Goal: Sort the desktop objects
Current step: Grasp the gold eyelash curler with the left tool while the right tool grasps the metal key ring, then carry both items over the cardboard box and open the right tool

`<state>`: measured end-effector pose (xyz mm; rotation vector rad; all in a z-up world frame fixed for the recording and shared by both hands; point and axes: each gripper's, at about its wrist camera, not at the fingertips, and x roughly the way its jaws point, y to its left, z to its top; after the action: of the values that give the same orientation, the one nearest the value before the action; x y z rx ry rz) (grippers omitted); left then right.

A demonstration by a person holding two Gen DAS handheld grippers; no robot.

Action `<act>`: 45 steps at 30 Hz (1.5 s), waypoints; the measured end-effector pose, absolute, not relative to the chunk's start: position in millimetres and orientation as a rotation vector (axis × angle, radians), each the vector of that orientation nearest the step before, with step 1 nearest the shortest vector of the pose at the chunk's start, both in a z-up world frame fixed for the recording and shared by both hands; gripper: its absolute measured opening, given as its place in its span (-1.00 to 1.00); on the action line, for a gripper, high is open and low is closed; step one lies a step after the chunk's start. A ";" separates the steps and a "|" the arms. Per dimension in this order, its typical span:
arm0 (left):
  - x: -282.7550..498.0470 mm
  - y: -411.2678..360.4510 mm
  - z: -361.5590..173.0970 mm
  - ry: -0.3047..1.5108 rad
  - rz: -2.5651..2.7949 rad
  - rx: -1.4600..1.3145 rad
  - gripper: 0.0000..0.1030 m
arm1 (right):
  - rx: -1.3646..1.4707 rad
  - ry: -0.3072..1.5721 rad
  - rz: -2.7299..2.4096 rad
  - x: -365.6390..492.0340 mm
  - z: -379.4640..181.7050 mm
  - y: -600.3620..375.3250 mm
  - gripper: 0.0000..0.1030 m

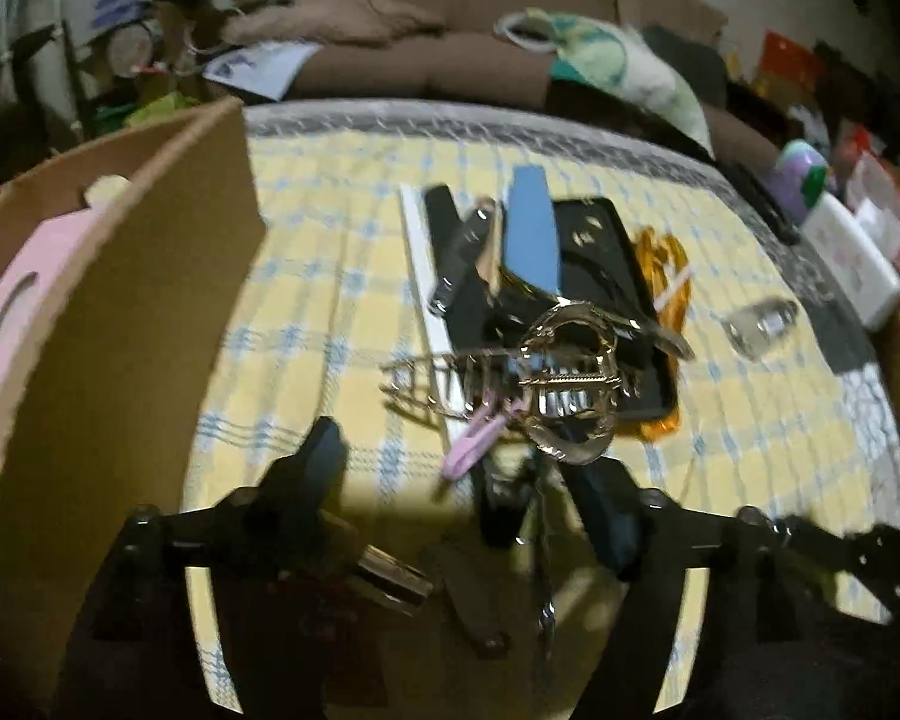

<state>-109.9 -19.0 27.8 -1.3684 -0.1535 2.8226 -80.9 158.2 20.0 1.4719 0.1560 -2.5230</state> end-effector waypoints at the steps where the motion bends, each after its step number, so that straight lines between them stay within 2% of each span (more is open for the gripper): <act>1: -111.3 -18.8 26.3 -0.134 2.858 -1.371 0.52 | 1.464 0.151 -2.519 -80.4 20.2 157.7 -0.47; 4: -112.6 -21.4 25.5 -0.160 2.919 -1.363 0.53 | 1.455 0.048 -2.477 -79.1 22.1 162.2 -0.57; 7: -110.7 -27.9 27.2 -0.255 2.954 -1.313 0.68 | 1.450 -0.059 -2.448 -80.4 24.1 163.9 -0.57; 13: -97.9 -40.1 30.4 -0.388 2.941 -1.189 0.73 | 1.445 -0.067 -2.426 -78.6 27.0 158.3 -0.57; 16: -90.3 -42.8 37.3 -0.436 2.933 -1.091 0.84 | 1.430 -0.072 -2.419 -79.3 29.2 156.3 -0.57; 18: -96.1 -37.1 37.4 -0.394 2.943 -1.096 0.95 | 1.423 -0.074 -2.415 -79.4 30.4 155.7 -0.57; 20: -108.0 -27.5 34.2 -0.303 2.961 -1.149 0.95 | 1.424 -0.084 -2.411 -78.7 30.5 155.9 -0.57; 23: -119.4 -16.5 29.5 -0.260 2.948 -1.169 0.93 | 1.429 -0.104 -2.408 -78.4 30.7 158.4 -0.57; 24: -123.0 -14.1 28.0 -0.254 2.944 -1.177 0.90 | 1.431 -0.112 -2.408 -78.6 30.8 159.6 -0.57; 25: -126.3 -13.1 27.0 -0.260 2.935 -1.183 0.62 | 1.431 -0.118 -2.409 -78.6 31.1 161.1 -0.57; 26: -128.2 -13.6 25.8 -0.280 2.916 -1.181 0.10 | 1.430 -0.121 -2.411 -78.8 31.2 162.0 -0.57; 28: -131.1 -16.9 26.9 -0.334 2.853 -1.168 -0.44 | 1.429 -0.124 -2.412 -78.6 31.8 162.7 -0.57; 34: -120.1 -28.9 52.7 -0.387 2.783 -1.089 -0.48 | 1.397 -0.147 -2.406 -77.8 41.6 162.1 -0.57; 45: -96.8 -66.6 165.0 -0.447 2.710 -0.941 -0.48 | 1.245 -0.253 -2.426 -71.7 96.1 165.0 -0.64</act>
<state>-96.8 -66.6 165.0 -0.9414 -0.4473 2.7098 -71.7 165.0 96.1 1.2449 -0.2527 -2.4258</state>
